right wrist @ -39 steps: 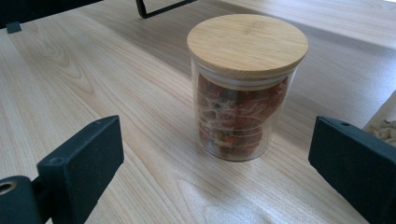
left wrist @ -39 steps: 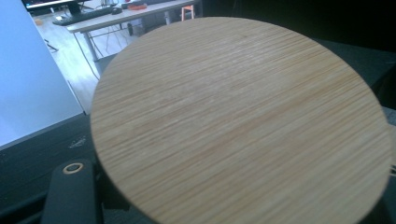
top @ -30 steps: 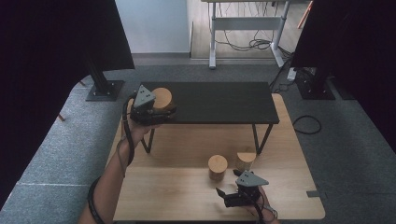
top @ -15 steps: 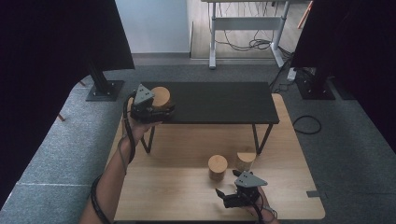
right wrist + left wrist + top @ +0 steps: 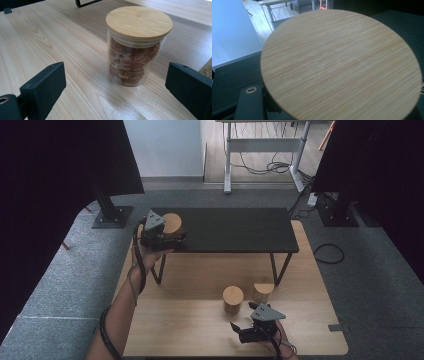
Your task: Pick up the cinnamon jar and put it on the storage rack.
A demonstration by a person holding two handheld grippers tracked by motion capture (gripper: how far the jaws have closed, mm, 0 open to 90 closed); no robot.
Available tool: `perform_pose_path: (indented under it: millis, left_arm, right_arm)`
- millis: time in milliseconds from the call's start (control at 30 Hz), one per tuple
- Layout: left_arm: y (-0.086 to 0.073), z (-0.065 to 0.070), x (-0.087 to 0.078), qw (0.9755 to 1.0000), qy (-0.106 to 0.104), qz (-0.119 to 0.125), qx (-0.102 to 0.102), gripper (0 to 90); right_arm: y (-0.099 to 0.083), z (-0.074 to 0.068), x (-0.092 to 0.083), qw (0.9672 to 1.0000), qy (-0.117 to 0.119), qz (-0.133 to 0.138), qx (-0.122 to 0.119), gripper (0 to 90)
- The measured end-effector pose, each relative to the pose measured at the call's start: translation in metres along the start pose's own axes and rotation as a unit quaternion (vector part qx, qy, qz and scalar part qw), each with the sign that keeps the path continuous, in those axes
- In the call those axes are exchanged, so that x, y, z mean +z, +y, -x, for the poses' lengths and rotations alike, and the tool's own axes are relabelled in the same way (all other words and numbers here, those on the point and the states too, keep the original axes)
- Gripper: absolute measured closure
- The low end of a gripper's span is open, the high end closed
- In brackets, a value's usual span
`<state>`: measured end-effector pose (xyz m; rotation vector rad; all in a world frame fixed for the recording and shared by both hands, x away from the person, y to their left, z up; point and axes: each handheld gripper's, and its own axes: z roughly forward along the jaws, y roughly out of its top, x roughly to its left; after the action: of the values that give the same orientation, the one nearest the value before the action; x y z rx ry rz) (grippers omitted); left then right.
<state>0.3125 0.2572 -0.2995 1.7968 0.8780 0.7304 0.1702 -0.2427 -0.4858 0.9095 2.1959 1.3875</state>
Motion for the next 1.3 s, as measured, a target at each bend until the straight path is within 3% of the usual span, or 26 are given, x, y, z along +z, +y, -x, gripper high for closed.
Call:
perform_pose_path:
  millis: [500, 800, 1300]
  left_arm:
    - [0.007, 0.0, 0.009, 0.9999, 0.002, -0.014, 0.001, 25.1]
    - [0.003, -0.007, 0.013, 0.9997, 0.0, -0.009, -0.022, 25.0]
    - [0.004, -0.005, 0.013, 0.9998, 0.002, -0.011, -0.017, 25.0]
  right_arm:
    - [0.0, 0.0, 0.0, 1.0, -0.001, 0.0, 0.0, 2.4]
    - [-0.001, 0.0, -0.001, 1.0, -0.002, 0.001, 0.001, 2.4]
    - [0.0, 0.0, 0.0, 1.0, -0.002, 0.001, 0.0, 2.4]
